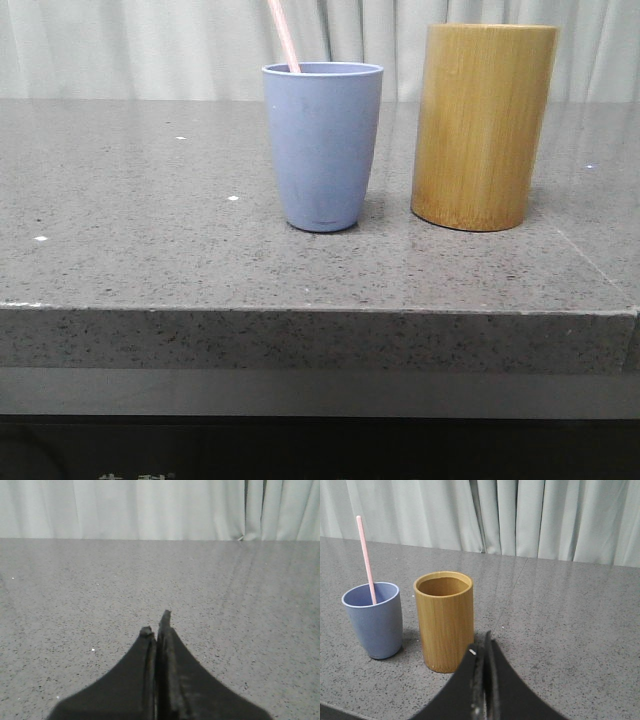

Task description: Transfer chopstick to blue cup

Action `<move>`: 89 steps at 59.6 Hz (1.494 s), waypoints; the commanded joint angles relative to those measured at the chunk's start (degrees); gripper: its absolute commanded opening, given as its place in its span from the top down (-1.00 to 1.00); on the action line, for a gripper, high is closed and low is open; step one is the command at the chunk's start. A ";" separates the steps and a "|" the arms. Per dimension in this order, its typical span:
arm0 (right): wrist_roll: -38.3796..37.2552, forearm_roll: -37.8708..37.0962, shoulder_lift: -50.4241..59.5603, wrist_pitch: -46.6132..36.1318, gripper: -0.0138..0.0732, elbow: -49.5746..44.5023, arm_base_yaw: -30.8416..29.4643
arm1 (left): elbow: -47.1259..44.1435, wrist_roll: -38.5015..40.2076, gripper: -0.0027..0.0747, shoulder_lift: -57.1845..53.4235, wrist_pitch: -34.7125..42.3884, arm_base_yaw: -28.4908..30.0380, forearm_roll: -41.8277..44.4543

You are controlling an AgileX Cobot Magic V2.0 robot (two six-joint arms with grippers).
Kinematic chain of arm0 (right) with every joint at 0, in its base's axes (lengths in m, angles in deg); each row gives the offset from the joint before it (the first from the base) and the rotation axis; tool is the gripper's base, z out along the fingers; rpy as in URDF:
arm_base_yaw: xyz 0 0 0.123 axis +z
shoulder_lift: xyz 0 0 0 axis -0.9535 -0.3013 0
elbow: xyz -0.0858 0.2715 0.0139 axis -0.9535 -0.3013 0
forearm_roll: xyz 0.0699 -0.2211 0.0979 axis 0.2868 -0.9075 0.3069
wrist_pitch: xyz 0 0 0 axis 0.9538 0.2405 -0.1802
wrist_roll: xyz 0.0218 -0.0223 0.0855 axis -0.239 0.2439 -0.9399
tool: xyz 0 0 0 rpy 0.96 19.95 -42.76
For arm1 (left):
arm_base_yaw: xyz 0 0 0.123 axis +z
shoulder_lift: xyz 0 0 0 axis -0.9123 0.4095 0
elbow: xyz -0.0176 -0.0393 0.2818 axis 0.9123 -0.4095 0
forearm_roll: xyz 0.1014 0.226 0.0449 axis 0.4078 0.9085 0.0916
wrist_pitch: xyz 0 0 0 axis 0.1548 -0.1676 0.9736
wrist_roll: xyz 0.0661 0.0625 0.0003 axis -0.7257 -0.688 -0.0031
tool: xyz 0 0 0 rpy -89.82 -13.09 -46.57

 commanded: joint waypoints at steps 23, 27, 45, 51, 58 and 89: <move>0.42 0.33 -0.63 -4.51 0.88 1.32 -0.42 | -15.37 3.30 0.98 -6.29 15.02 2.54 -0.49; 0.42 0.33 -0.63 -4.51 0.88 1.32 -0.42 | -18.94 3.30 0.98 -6.29 19.49 2.54 -1.62; 0.42 0.33 -0.63 -4.35 0.88 1.32 -0.42 | -19.26 3.30 0.98 -6.17 15.59 2.54 -2.41; 0.42 0.33 -0.63 -4.35 0.88 1.32 -0.42 | -19.26 3.30 0.98 -6.17 15.59 2.54 -2.41; 0.42 0.33 -0.63 -4.35 0.88 1.32 -0.42 | -19.26 3.30 0.98 -6.17 15.59 2.54 -2.41; 0.48 0.21 -0.63 -4.36 0.88 1.32 -0.42 | -19.26 3.30 0.98 -6.17 15.59 2.54 -2.41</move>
